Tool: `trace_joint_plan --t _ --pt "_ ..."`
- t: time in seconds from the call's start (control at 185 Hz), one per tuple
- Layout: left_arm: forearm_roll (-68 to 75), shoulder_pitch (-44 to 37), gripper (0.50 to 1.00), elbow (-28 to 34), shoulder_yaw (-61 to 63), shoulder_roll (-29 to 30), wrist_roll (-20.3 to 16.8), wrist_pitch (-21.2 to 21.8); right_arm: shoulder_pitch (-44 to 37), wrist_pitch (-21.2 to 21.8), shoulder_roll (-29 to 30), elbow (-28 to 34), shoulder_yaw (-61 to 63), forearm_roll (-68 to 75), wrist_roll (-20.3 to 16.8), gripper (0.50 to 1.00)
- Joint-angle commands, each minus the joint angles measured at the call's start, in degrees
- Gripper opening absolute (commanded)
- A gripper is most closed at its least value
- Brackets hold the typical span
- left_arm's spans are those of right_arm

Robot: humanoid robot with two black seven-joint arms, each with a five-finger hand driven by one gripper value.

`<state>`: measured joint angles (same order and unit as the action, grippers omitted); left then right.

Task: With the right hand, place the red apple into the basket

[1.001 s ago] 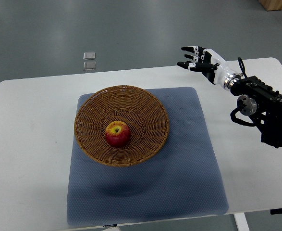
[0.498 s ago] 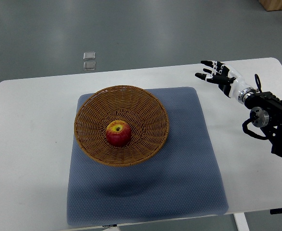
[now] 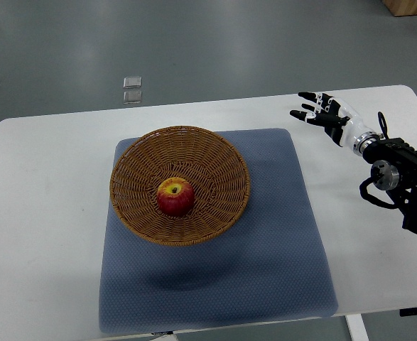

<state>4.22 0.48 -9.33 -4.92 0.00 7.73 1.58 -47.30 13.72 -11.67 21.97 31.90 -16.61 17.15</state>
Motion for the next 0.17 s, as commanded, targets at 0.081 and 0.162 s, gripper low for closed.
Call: trace_joint_plan --t 0.081,0.162 --pt "0.0 0.0 1.000 0.0 -0.1 0.0 0.0 0.0 0.5 0.0 0.6 0.1 0.2 0.0 0.7 0.913" --pt "0.0 0.0 1.000 0.0 -0.1 0.0 0.0 0.0 0.5 0.0 0.8 0.1 0.2 0.0 0.7 0.911"
